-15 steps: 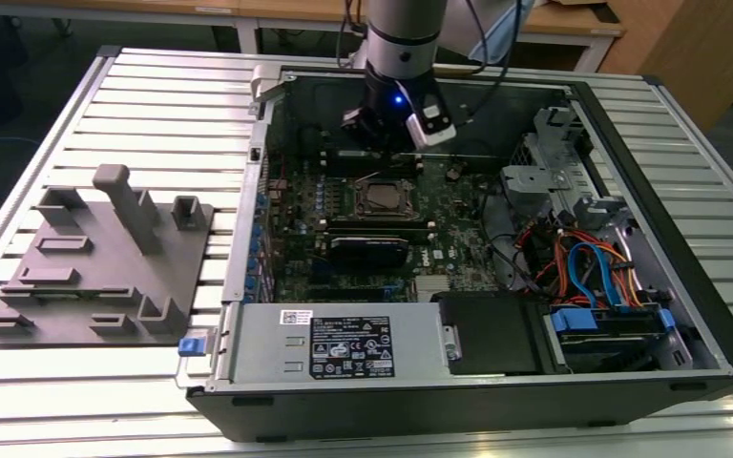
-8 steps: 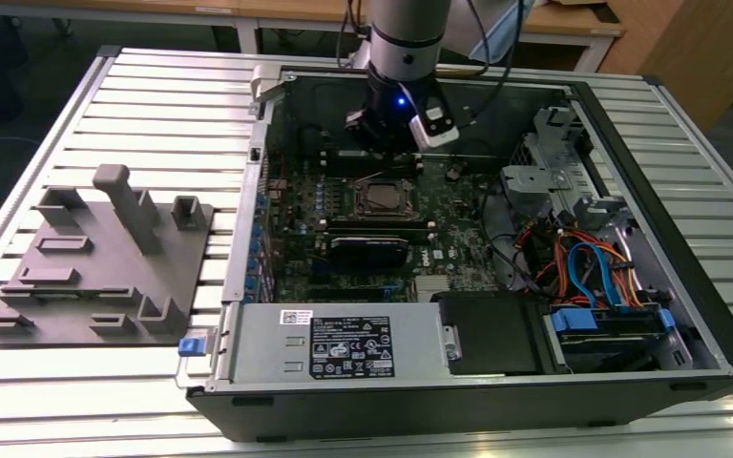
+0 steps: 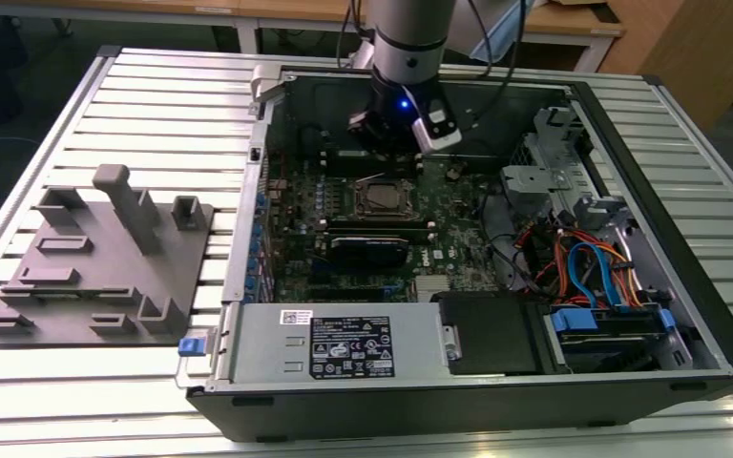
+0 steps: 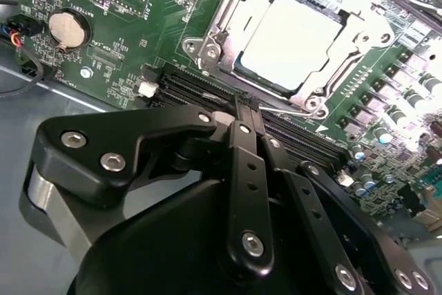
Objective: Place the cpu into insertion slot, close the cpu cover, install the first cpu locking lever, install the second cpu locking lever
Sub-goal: 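Install the first cpu locking lever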
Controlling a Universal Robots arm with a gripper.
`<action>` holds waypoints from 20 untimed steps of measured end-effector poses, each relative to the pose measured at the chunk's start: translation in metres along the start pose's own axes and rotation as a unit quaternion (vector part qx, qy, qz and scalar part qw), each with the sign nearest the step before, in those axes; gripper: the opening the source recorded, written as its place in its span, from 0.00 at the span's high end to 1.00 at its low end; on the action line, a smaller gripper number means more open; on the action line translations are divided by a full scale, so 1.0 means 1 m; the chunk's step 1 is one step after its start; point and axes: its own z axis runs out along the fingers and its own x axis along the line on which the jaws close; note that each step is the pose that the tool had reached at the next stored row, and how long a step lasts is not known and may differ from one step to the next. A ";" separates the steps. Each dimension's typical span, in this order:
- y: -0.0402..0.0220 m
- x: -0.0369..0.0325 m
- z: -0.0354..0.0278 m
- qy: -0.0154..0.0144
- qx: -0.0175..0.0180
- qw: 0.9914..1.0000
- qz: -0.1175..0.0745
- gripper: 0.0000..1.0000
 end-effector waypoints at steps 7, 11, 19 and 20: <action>-0.0002 -0.0024 0.0032 0.000 -0.001 1.000 0.004 0.89; -0.0004 -0.0028 0.0049 0.000 -0.003 1.000 0.008 0.89; -0.0007 -0.0045 0.0078 0.004 -0.005 1.000 0.013 0.89; -0.0008 -0.0046 0.0082 0.005 -0.005 1.000 0.013 0.89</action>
